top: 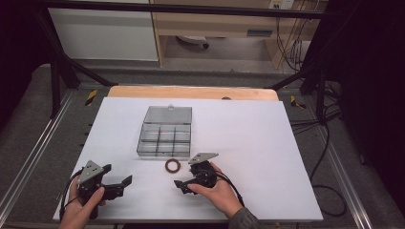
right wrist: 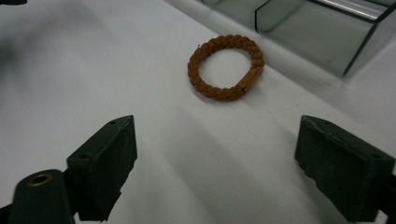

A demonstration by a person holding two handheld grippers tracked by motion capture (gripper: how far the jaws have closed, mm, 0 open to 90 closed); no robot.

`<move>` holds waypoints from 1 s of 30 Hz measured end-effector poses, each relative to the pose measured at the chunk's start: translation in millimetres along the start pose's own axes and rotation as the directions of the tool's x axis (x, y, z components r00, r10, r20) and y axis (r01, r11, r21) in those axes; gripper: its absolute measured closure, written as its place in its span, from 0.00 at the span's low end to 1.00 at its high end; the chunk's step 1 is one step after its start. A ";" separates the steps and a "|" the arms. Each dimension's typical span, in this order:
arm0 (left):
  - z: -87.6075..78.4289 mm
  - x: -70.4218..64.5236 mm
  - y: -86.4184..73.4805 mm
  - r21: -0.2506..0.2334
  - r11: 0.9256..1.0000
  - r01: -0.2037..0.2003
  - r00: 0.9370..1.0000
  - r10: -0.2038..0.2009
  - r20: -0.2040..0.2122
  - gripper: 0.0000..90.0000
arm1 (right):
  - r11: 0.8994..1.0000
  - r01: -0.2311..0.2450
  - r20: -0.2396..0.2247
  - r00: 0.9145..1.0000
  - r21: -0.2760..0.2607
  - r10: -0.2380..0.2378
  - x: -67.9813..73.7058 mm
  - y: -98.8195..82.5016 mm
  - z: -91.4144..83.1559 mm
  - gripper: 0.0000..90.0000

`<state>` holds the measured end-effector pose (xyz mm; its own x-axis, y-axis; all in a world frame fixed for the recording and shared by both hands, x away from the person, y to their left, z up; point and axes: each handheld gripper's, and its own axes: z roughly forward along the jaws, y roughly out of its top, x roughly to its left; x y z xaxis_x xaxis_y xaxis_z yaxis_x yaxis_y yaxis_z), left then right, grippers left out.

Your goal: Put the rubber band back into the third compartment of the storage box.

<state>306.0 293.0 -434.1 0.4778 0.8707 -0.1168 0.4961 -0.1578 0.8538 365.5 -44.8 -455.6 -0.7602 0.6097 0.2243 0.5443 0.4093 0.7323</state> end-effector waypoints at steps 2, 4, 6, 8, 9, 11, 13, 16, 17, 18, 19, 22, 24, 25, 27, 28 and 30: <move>0.0 -0.2 0.0 0.001 1.000 -0.002 1.000 0.002 0.000 0.07 | 1.000 -0.005 0.017 1.000 -0.009 0.005 0.5 1.3 1.5 0.20; 0.2 -0.3 0.0 0.003 1.000 -0.003 1.000 0.003 0.001 0.07 | 1.000 -0.019 0.027 0.999 -0.016 0.020 0.0 2.9 2.5 0.26; 0.4 -0.5 0.0 0.003 1.000 -0.004 1.000 0.004 0.002 0.07 | 0.998 -0.047 0.036 0.998 -0.031 0.048 -1.7 5.5 3.7 0.34; 0.4 -0.6 0.1 0.002 1.000 -0.006 1.000 0.006 0.003 0.07 | 0.998 -0.055 0.040 0.998 -0.035 0.056 -2.2 6.6 4.0 0.38; 0.4 -0.8 0.1 0.002 1.000 -0.005 1.000 0.005 0.005 0.07 | 0.997 -0.066 0.035 0.997 -0.051 0.068 -2.3 8.7 4.8 0.43; 0.6 -0.9 0.1 0.003 1.000 -0.008 1.000 0.008 0.005 0.07 | 0.996 -0.071 0.038 0.997 -0.056 0.073 -2.3 9.7 5.6 0.46; 0.8 -1.2 0.2 0.004 1.000 -0.011 1.000 0.011 0.007 0.07 | 0.993 -0.094 0.049 0.994 -0.070 0.098 -2.5 12.5 8.5 0.53; 0.7 -1.7 0.3 0.005 1.000 -0.015 1.000 0.015 0.009 0.07 | 0.990 -0.123 0.056 0.990 -0.071 0.127 -4.2 14.6 14.0 0.56; 0.8 -1.9 0.2 0.005 1.000 -0.014 1.000 0.014 0.012 0.07 | 0.988 -0.135 0.059 0.988 -0.071 0.139 -4.5 15.1 15.7 0.58; 0.8 -1.9 0.3 0.006 1.000 -0.015 1.000 0.015 0.012 0.07 | 0.988 -0.135 0.059 0.988 -0.071 0.139 -4.5 15.1 15.7 0.58; 0.8 -2.0 0.3 0.006 1.000 -0.015 1.000 0.015 0.012 0.07 | 0.988 -0.137 0.062 0.988 -0.072 0.142 -5.4 15.5 17.1 0.61; 0.8 -2.1 0.3 0.006 1.000 -0.016 1.000 0.015 0.013 0.07 | 0.985 -0.157 0.075 0.984 -0.078 0.163 -7.3 17.3 22.3 0.69; 1.0 -2.3 0.4 0.005 1.000 -0.020 1.000 0.020 0.015 0.07 | 0.983 -0.164 0.080 0.982 -0.084 0.171 -8.4 17.6 24.8 0.72; 1.0 -2.5 0.4 0.006 1.000 -0.021 1.000 0.021 0.016 0.07 | 0.983 -0.164 0.080 0.982 -0.084 0.171 -8.4 17.6 24.8 0.72; 0.9 -2.7 0.6 0.004 1.000 -0.023 1.000 0.023 0.016 0.07 | 0.985 -0.151 0.088 0.983 -0.086 0.159 -7.8 19.0 27.5 0.77; 0.9 -2.7 0.7 0.004 1.000 -0.024 1.000 0.024 0.017 0.07 | 0.986 -0.145 0.095 0.984 -0.084 0.153 -7.1 19.5 28.2 0.78; 1.0 -2.8 0.7 0.004 1.000 -0.024 1.000 0.024 0.017 0.07 | 0.988 -0.129 0.105 0.985 -0.081 0.137 -5.5 20.2 29.7 0.82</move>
<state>305.8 290.0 -433.7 0.5017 0.8586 -0.1052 0.4879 -0.1805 0.8540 391.2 -19.7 -461.1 -0.6370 0.7280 0.2536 0.6074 0.2713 0.7466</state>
